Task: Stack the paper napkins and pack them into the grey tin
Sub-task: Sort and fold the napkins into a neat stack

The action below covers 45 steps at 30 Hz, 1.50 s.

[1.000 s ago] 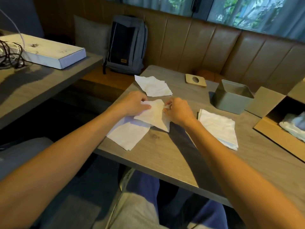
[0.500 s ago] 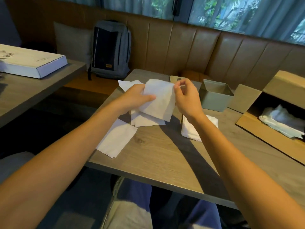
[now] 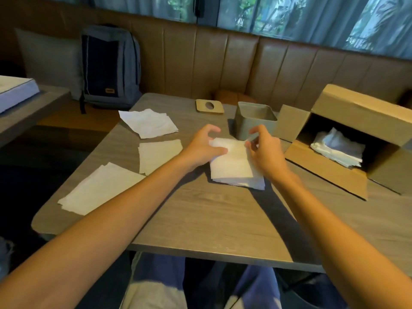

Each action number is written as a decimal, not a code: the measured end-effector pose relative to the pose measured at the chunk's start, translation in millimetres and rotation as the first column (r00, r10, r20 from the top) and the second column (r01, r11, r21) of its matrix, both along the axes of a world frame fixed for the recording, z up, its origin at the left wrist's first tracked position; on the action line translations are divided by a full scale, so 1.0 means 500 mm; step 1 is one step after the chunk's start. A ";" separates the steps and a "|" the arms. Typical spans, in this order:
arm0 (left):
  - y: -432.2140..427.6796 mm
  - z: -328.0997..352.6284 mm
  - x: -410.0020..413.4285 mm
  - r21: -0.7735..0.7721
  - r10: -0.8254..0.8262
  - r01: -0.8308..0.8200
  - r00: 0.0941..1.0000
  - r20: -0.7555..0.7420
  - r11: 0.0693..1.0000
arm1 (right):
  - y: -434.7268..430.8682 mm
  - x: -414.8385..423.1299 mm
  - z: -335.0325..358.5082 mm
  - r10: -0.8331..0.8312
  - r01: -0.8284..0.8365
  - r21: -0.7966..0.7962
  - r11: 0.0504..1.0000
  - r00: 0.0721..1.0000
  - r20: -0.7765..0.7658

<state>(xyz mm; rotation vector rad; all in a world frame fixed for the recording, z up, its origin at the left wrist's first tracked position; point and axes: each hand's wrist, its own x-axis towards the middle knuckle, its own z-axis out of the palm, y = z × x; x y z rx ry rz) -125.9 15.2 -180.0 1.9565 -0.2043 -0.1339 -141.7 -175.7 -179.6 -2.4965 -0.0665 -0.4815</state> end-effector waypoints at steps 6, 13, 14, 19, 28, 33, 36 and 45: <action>-0.027 -0.026 -0.001 0.228 -0.031 -0.006 0.987 0.161 0.974 | -0.016 -0.003 -0.041 -0.096 0.085 -0.232 0.969 0.995 -0.035; -0.028 -0.046 0.000 0.325 -0.016 -0.054 0.978 0.210 0.944 | -0.026 -0.003 -0.064 -0.123 0.112 -0.333 0.936 0.992 -0.013; -0.026 -0.046 -0.002 0.348 -0.020 -0.062 0.974 0.227 0.935 | -0.027 -0.002 -0.064 -0.127 0.116 -0.327 0.938 0.992 -0.013; 0.022 -0.021 -0.018 0.445 -0.046 -0.099 0.952 0.303 0.890 | -0.002 0.002 -0.021 -0.058 0.074 -0.276 0.958 0.996 0.069; 0.244 0.005 0.012 0.716 0.218 -0.247 0.967 0.136 0.653 | 0.249 0.045 0.019 0.307 -0.343 -0.087 0.935 0.910 -0.279; 0.285 -0.009 0.008 0.752 0.239 -0.197 0.970 0.054 0.629 | 0.315 0.082 -0.011 0.191 -0.255 -0.115 0.960 0.897 -0.398; 0.286 -0.003 0.003 0.697 0.232 -0.175 0.973 0.013 0.695 | 0.325 0.089 -0.015 0.183 -0.242 -0.087 0.966 0.887 -0.425; 0.271 0.042 0.001 0.078 0.216 -0.210 0.974 -0.073 0.975 | 0.286 0.075 0.008 0.240 -0.180 0.188 0.966 0.895 -0.376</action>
